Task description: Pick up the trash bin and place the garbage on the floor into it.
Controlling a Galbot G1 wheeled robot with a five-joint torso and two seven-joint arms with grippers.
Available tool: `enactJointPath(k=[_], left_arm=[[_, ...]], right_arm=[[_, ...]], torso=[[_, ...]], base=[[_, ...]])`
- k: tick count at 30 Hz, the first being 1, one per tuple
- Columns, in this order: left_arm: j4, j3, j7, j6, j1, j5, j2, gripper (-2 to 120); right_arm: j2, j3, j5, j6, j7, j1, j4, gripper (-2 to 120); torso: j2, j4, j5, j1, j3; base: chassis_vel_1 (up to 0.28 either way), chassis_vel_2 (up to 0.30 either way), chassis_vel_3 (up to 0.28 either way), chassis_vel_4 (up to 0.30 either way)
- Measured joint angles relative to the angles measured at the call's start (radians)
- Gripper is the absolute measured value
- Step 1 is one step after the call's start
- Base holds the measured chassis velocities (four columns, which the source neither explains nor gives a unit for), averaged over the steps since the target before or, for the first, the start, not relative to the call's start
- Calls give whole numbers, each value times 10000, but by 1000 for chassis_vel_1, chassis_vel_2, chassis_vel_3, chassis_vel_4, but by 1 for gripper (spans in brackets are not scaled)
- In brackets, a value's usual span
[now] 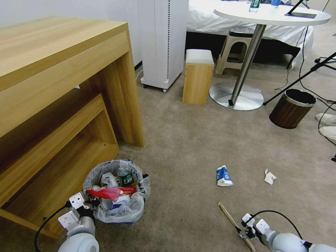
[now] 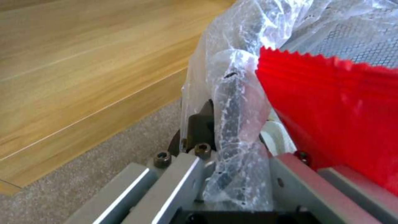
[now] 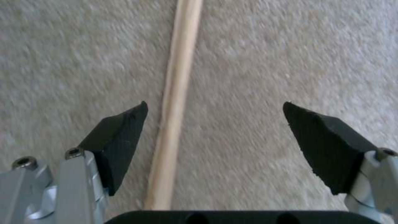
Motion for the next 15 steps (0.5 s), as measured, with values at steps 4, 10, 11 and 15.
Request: enactJointPath(k=[4, 10, 11, 15], left_arm=[[-43, -20, 0, 7, 57, 1, 24, 1], [-55, -37, 2, 8, 72, 0, 28, 1], [-55, -36, 2, 8, 64, 0, 28, 1], [-55, -7, 3, 10, 30, 0, 12, 1]], right_arm=[[218, -30, -174, 154, -10, 27, -191, 86], [288, -41, -247, 214, 2, 9, -229, 85], [282, -39, -260, 257, 28, -8, -222, 84], [236, 10, -345, 322, 47, -56, -238, 80]], torso=[[0, 1, 0, 0, 0], [0, 1, 0, 0, 0], [0, 1, 0, 0, 0], [0, 1, 0, 0, 0]], base=[[0, 0, 0, 0], [0, 0, 0, 0], [0, 0, 0, 0], [0, 0, 0, 0]])
